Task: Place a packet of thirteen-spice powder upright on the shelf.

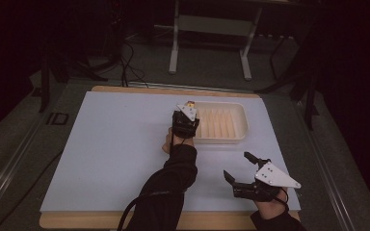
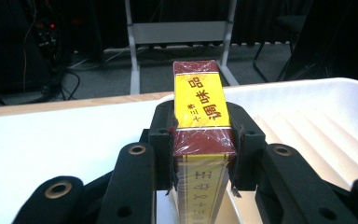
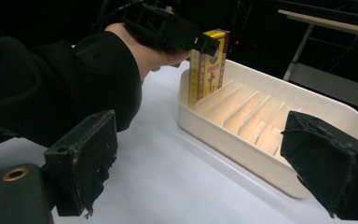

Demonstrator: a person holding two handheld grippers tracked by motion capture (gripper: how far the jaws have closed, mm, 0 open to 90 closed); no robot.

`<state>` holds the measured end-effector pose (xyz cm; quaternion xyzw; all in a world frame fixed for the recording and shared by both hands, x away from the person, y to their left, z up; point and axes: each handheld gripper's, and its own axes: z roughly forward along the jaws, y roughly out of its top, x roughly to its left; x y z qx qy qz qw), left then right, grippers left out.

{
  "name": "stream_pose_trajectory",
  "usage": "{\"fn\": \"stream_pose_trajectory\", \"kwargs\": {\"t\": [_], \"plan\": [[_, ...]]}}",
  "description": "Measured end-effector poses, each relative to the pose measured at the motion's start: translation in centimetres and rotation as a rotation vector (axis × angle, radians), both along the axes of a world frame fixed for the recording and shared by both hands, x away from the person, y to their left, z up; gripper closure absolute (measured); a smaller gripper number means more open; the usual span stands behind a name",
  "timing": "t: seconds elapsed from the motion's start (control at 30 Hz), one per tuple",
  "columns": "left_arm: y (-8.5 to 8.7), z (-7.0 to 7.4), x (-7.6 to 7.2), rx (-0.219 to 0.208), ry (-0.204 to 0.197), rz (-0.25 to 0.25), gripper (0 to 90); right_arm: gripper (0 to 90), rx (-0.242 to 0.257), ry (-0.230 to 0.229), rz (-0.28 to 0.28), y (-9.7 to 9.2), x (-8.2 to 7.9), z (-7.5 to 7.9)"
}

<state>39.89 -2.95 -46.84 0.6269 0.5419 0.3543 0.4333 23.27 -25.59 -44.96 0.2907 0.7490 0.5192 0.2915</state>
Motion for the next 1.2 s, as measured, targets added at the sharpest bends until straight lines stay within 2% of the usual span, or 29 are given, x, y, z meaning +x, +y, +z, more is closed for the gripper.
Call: {"fn": "stream_pose_trajectory", "kwargs": {"t": [0.37,0.47,0.53,0.7,0.77,0.87,0.93,1.03,1.1,1.2], "plan": [[-0.1,-0.8,0.6,0.000,0.029,-0.007,68.4,10.9,0.003,0.009,0.002,0.0,0.1,-0.1],[-0.1,-0.9,0.7,-0.012,0.044,-0.005,68.0,10.9,0.003,0.009,0.002,0.0,0.1,-0.1],[0.1,-1.0,0.8,-0.035,0.052,-0.006,67.9,10.8,0.003,0.011,0.000,0.0,0.1,-0.1],[0.0,-1.0,0.9,-0.026,0.055,-0.012,67.9,10.9,0.003,0.016,-0.002,0.0,0.2,-0.1],[-0.2,-0.9,0.9,-0.007,0.058,-0.019,67.7,10.9,0.003,0.016,-0.002,0.0,0.2,-0.1],[-0.1,-0.9,0.9,-0.010,0.062,-0.021,67.0,10.9,0.005,0.015,-0.002,-0.1,0.2,-0.1],[-0.1,-0.9,1.0,0.005,0.073,-0.029,64.7,10.9,0.009,0.017,-0.002,-0.1,0.2,0.0],[-0.3,-0.6,1.0,0.031,0.061,-0.041,52.5,10.9,0.009,0.018,-0.001,-0.1,0.2,0.0],[-0.6,-0.3,1.0,0.069,0.091,0.001,40.4,10.9,0.007,0.017,-0.002,-0.1,0.2,0.0],[-0.4,0.0,1.2,0.027,0.125,-0.036,37.3,10.9,0.010,0.019,-0.003,-0.1,0.2,0.0]]}}
